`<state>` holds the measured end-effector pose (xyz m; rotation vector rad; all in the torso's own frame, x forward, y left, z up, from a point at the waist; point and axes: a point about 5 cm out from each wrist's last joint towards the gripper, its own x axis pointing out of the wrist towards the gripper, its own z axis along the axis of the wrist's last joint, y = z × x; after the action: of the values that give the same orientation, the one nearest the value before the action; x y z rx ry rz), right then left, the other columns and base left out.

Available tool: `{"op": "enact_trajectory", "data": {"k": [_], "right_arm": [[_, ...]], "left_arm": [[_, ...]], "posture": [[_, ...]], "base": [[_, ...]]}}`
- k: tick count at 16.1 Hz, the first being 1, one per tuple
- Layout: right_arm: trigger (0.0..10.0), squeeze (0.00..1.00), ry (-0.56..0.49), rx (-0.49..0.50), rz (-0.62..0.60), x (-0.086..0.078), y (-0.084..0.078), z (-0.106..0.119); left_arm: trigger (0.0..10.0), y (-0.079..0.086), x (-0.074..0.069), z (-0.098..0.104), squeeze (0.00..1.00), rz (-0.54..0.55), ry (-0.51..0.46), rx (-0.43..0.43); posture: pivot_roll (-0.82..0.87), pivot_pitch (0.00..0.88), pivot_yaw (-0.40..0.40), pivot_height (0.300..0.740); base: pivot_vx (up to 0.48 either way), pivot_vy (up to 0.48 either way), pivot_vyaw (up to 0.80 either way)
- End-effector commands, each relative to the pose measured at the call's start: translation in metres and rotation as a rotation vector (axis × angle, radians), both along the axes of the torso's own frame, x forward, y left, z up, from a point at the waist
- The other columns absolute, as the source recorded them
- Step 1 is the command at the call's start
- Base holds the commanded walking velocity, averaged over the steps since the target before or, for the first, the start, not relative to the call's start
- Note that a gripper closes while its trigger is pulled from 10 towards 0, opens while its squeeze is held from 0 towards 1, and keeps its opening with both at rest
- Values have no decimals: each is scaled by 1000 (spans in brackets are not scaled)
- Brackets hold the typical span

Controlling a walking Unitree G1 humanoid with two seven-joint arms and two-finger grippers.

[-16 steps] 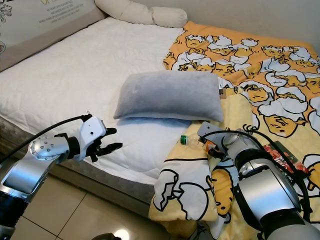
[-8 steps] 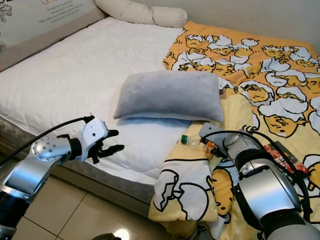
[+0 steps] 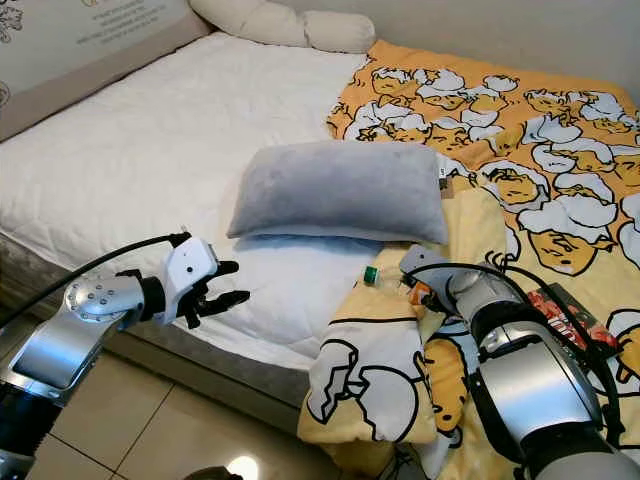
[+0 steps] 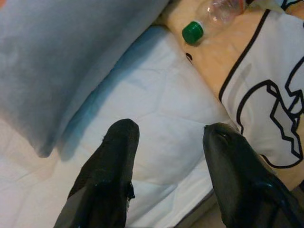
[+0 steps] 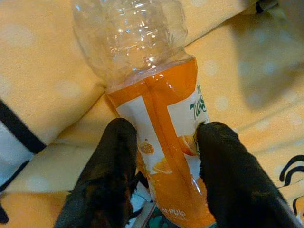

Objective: Clean up the room

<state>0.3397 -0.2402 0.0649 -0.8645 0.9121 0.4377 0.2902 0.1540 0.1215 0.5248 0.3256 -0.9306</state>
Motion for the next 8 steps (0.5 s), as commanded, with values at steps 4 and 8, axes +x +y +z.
{"op": "enact_trajectory", "data": {"k": [4,8], "right_arm": [[10000,1000,-40,-14,-14,-3,-3,-5],[10000,1000,-55,-32,8,-2,-3,-4]], "left_arm": [[10000,-4,-3,10,0,-41,-22,20],[10000,0,-11,15,0,-51,-11,25]], "posture": [[36,0,4,740],[74,0,-6,740]], "base": [[0,0,0],[0,0,0]]}}
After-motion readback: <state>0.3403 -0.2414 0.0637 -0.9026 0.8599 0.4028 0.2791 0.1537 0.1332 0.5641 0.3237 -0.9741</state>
